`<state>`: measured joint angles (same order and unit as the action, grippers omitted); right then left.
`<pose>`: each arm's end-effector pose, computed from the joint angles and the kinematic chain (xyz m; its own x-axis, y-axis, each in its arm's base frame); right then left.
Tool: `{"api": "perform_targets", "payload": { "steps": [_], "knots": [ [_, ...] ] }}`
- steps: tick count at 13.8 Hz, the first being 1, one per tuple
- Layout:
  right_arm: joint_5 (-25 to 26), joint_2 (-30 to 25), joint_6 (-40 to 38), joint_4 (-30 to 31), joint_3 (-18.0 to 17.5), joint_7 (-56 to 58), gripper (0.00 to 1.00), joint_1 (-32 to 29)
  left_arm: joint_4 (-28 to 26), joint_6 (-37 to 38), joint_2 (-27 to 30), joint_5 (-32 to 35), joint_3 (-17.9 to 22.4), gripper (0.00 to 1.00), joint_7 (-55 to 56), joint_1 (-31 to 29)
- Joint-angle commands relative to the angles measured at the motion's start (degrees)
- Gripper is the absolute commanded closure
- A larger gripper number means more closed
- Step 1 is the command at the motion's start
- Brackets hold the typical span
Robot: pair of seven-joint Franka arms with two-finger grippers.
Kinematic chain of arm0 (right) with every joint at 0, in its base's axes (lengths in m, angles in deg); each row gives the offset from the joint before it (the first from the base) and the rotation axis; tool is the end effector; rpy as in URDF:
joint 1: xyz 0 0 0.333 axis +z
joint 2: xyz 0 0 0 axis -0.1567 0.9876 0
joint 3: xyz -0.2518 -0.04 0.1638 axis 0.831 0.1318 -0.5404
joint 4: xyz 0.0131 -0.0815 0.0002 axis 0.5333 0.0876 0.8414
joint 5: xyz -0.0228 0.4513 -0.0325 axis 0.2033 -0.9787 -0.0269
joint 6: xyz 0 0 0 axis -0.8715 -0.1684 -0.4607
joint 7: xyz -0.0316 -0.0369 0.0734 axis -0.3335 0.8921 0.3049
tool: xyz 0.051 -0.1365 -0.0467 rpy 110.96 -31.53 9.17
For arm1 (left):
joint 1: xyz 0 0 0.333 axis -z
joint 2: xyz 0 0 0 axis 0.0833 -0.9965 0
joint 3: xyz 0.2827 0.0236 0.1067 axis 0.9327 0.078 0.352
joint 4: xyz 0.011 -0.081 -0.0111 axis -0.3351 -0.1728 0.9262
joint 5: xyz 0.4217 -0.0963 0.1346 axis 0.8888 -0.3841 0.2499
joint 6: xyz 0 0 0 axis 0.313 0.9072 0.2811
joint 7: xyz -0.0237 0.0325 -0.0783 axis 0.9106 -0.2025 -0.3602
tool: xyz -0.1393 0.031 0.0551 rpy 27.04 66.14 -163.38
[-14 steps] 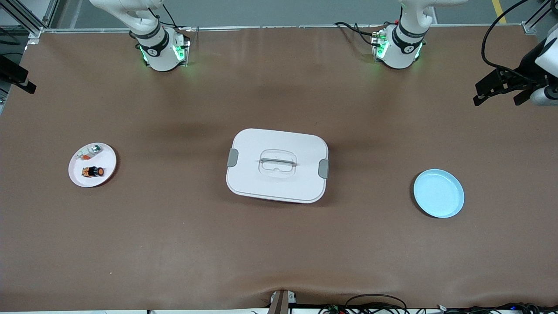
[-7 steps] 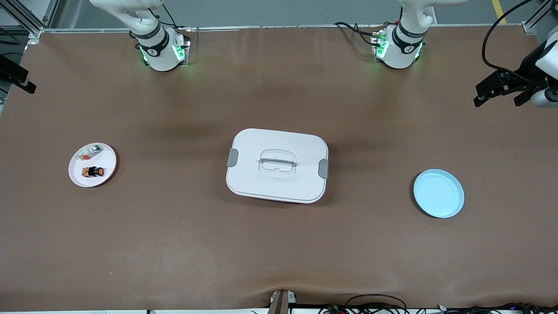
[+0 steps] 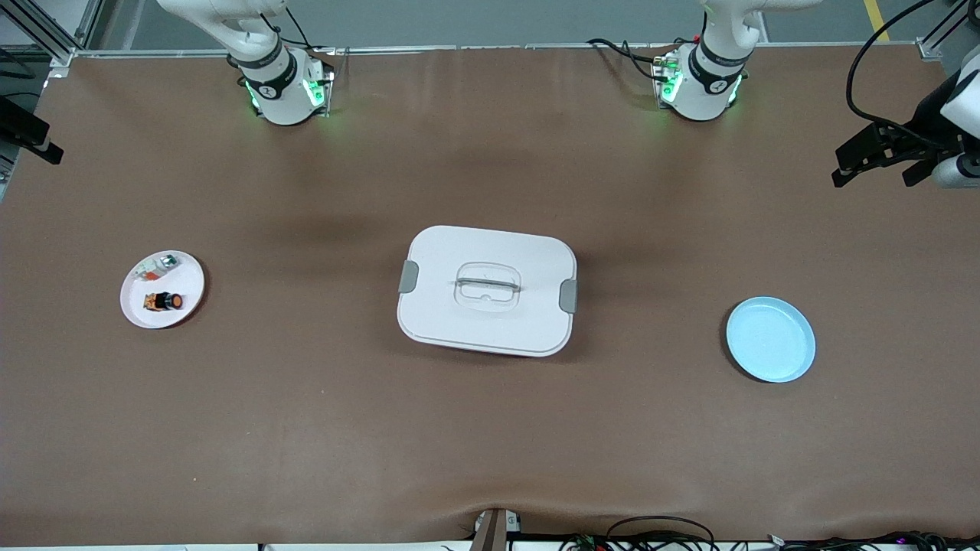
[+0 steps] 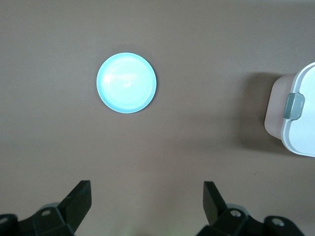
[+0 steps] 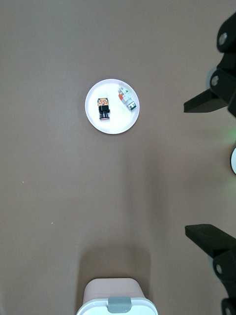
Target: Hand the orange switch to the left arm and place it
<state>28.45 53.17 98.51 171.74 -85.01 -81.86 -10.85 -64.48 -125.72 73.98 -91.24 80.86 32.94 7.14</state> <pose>0.5699 -0.0640 0.6402 0.9989 -0.0461 -0.0084 -0.0463 -0.9984 -0.0311 0.5892 -0.0368 0.5934 0.9997 0.0139 0.0191 0.0135 -0.9996 0.0231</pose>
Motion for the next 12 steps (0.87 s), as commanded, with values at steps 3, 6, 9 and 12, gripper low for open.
{"api": "perform_targets", "payload": {
  "steps": [3, 6, 9, 12],
  "knots": [
    [-0.15, 0.24, -0.18, -1.1, -0.08, -0.95, 0.0, -0.45, 1.71, 1.39, -0.72, -0.8, -0.21, 0.0, -1.31, -0.35],
    [-0.59, 0.24, -0.09, -1.1, 0.36, -0.78, 0.0, -1.76, 1.71, 1.39, -0.72, -0.8, -0.21, 0.0, -1.31, -0.26],
    [-0.5, 0.24, -0.18, -2.76, 0.54, -1.04, 0.0, -3.61, 1.71, 1.39, -0.64, -0.89, -0.29, 0.0, -0.96, 0.01],
    [-1.03, 3.13, 0.61, -2.86, 0.45, -0.34, 0.0, -5.02, 1.71, 1.39, -0.64, -0.89, -0.29, 0.0, -1.13, -0.17]
  ]
}}
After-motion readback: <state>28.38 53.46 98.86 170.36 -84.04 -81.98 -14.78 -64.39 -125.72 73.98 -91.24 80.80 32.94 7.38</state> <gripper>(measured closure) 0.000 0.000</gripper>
